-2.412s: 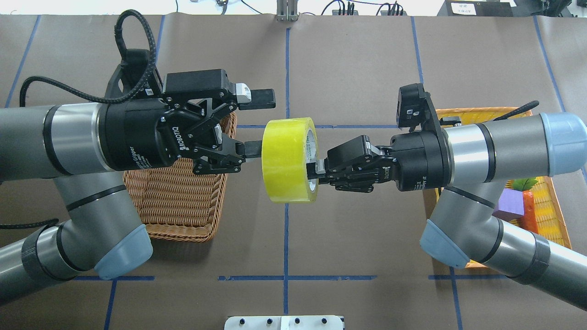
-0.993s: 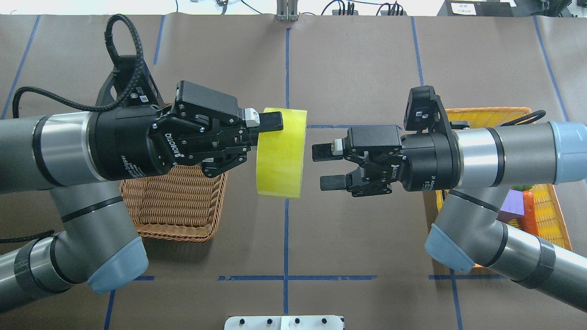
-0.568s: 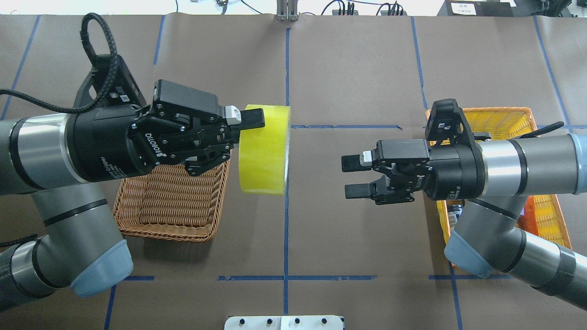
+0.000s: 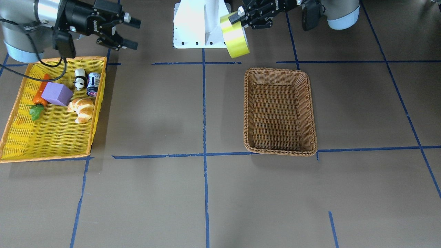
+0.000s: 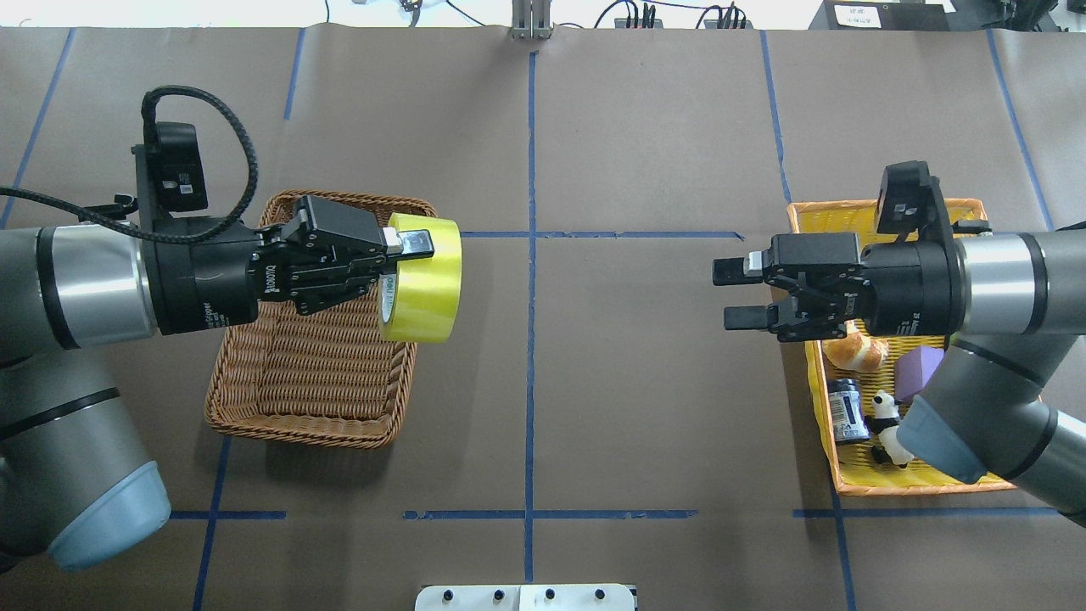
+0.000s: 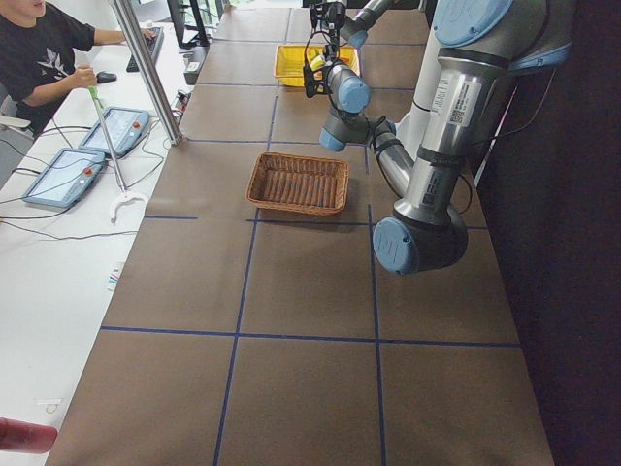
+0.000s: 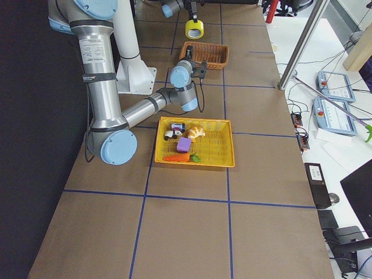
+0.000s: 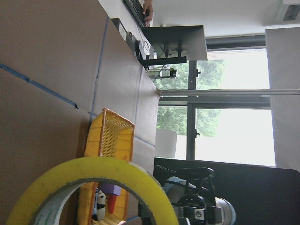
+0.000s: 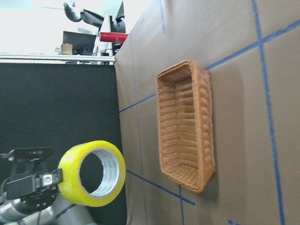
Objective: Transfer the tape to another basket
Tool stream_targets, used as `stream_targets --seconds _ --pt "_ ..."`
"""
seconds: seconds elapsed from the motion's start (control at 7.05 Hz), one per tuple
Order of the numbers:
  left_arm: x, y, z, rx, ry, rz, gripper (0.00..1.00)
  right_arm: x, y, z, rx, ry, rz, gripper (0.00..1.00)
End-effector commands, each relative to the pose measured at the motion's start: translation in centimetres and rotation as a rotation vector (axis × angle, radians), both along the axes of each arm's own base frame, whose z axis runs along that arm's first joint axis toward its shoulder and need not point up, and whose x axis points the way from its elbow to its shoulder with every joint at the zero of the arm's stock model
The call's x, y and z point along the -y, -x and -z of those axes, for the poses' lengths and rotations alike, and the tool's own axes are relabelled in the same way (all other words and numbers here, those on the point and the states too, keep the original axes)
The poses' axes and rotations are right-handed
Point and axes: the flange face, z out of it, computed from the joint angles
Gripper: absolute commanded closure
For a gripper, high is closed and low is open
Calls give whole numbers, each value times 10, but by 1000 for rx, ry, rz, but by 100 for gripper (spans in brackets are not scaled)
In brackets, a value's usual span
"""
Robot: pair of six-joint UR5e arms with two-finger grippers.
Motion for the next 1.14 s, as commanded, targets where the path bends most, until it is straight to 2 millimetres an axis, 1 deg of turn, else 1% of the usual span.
stream_targets --seconds 0.0,0.14,0.28,0.43,0.57,0.71,0.99 --pt "-4 5 5 405 38 40 100 12 -15 -37 -168 -8 -32 0" --pt "-1 2 -6 562 83 58 100 15 -27 -52 -206 6 -59 0" --pt "-2 -5 -20 705 131 32 100 16 -33 -62 -233 20 -70 0" --pt "-5 -20 -29 837 123 25 100 16 -36 -70 -252 27 -75 0" --pt "-12 -43 -28 992 103 -4 100 14 -37 -75 -259 34 -73 0" --pt "-9 -56 -15 1053 67 -29 100 14 -37 -76 -260 36 -74 0" --pt "11 -95 -35 1097 74 -46 100 11 -42 -87 -279 56 -76 0"
